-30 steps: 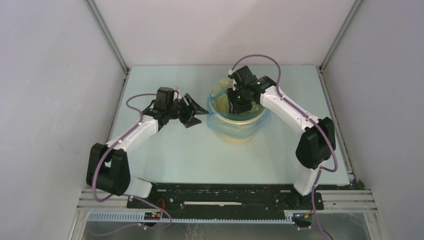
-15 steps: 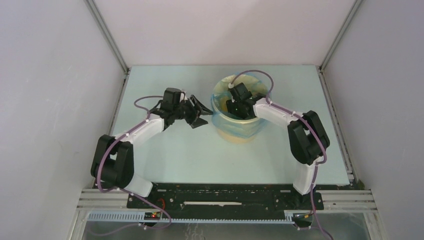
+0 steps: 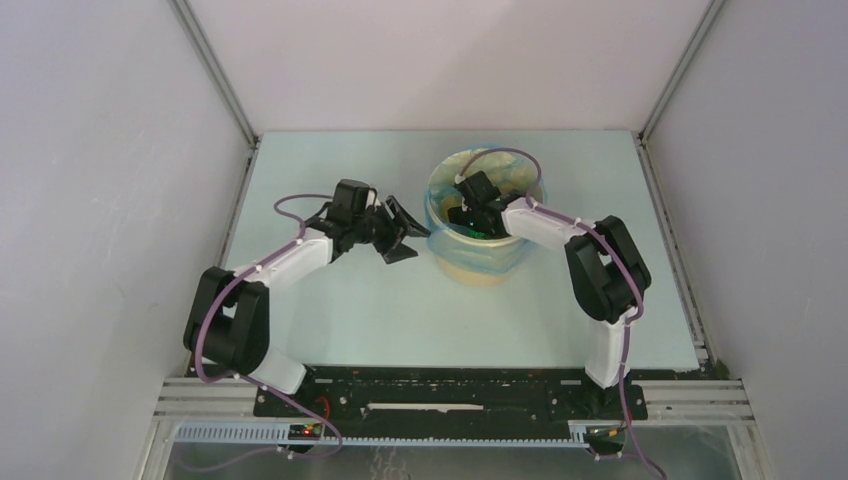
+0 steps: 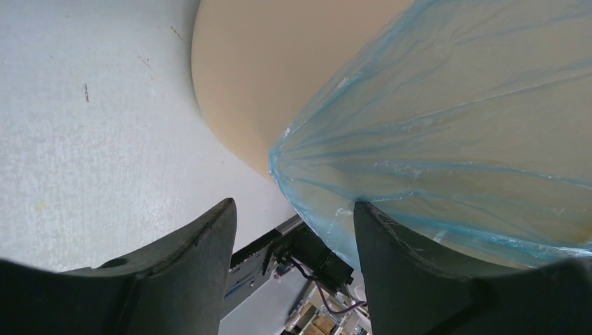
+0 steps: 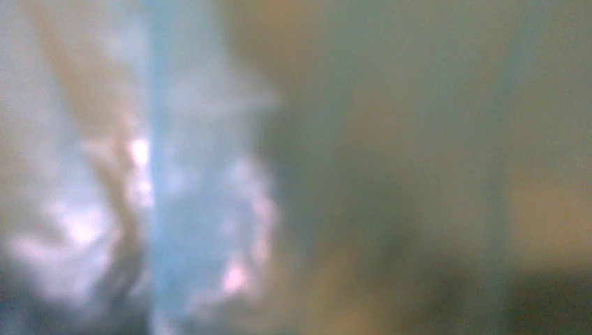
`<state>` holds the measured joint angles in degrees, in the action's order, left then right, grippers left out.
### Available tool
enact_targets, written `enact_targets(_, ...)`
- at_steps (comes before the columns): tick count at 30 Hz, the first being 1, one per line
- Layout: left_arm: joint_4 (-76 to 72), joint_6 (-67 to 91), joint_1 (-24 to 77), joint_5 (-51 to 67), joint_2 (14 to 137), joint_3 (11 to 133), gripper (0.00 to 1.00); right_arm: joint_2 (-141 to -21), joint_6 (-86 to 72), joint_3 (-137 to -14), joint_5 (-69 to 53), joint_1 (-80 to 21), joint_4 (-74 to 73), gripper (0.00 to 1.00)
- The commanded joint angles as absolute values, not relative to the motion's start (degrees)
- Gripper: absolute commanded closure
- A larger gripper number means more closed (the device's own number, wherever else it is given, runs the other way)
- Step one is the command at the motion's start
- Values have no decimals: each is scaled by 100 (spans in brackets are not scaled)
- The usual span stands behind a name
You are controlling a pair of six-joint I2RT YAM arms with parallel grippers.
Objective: Put the trash bags into the trash bin
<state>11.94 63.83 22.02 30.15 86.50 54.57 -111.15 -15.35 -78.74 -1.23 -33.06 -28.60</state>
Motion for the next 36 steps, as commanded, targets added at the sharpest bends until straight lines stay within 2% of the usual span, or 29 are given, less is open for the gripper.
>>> enact_targets(1,1248,6189,2268,2970,8510,5811,32,-10442,-1713,-8409,-292,-3296,-3593,33)
enact_targets(7,1315,6046,2273,2919,8384,5727,34,-9847,-1717,-8854,-268,-3284,-4544,27)
enact_targets(14,1380,5959,2269,2898,8302,5712,33,-9528,-1527,-8804,-4,-3090,-4938,28)
enact_targets(24,1210,6149,2355,2983,8409,5766,35,-10267,-1573,-8198,-52,-3259,-3707,40)
enact_targets(36,1284,6148,2443,2902,8559,5997,36,-11023,-1726,-7281,-145,-3225,-2054,30)
